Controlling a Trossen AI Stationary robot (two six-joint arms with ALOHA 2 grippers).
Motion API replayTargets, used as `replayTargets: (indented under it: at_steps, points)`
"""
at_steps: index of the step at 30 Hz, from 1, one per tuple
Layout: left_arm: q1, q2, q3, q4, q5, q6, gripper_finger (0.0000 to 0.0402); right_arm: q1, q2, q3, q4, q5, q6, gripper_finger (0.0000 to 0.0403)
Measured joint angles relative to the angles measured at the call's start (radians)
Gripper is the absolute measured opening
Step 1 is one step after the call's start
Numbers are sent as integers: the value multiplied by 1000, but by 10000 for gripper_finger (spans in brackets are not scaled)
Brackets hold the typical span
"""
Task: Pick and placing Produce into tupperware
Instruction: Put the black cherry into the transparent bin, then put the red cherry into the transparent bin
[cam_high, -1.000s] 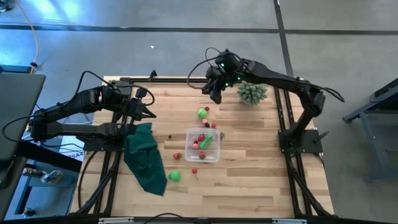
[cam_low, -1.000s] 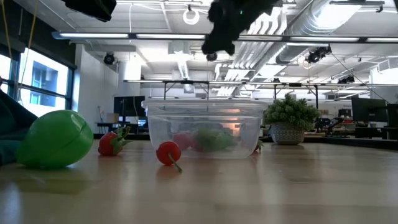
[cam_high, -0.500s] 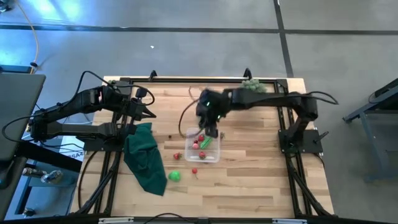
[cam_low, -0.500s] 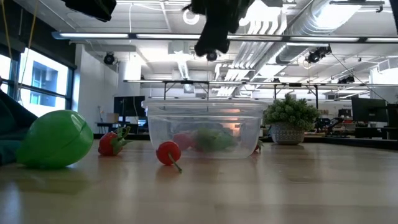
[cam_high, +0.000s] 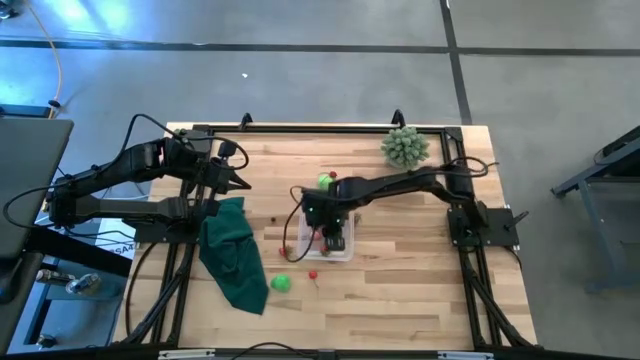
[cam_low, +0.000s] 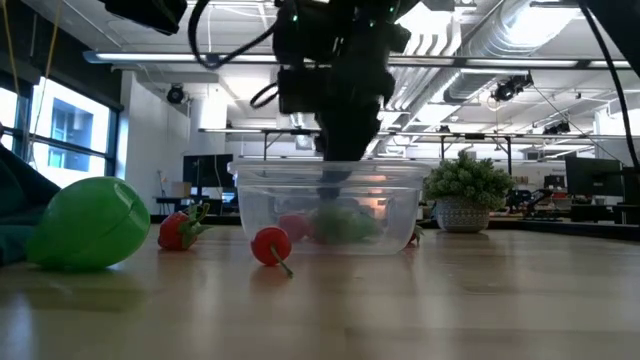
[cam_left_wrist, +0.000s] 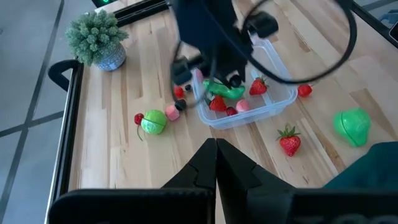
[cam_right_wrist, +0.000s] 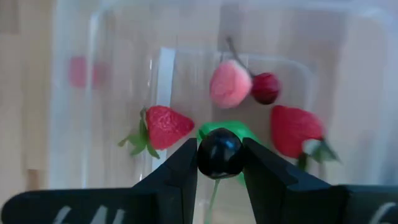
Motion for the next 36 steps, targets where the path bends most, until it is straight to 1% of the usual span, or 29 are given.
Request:
replayTargets:
  at_steps: [4, 8, 13, 29, 33, 36]
  points:
    - [0, 0, 0, 0, 0, 0, 1, 9, 20, -1, 23, 2, 0, 94]
    - [0, 0, 0, 0, 0, 0, 1, 12, 20, -1, 44, 37, 10, 94]
    - [0, 0, 0, 0, 0, 0, 1, 11, 20, -1, 65, 34, 18, 97]
    - [0, 0, 0, 0, 0, 0, 1, -2, 20, -1, 100, 35, 13, 158]
    - [0, 0, 0, 0, 0, 0, 1, -12, 10, -1, 95, 14, 19, 162]
    - [0, 0, 0, 0, 0, 0, 1, -20, -23, -1, 100, -9, 19, 158]
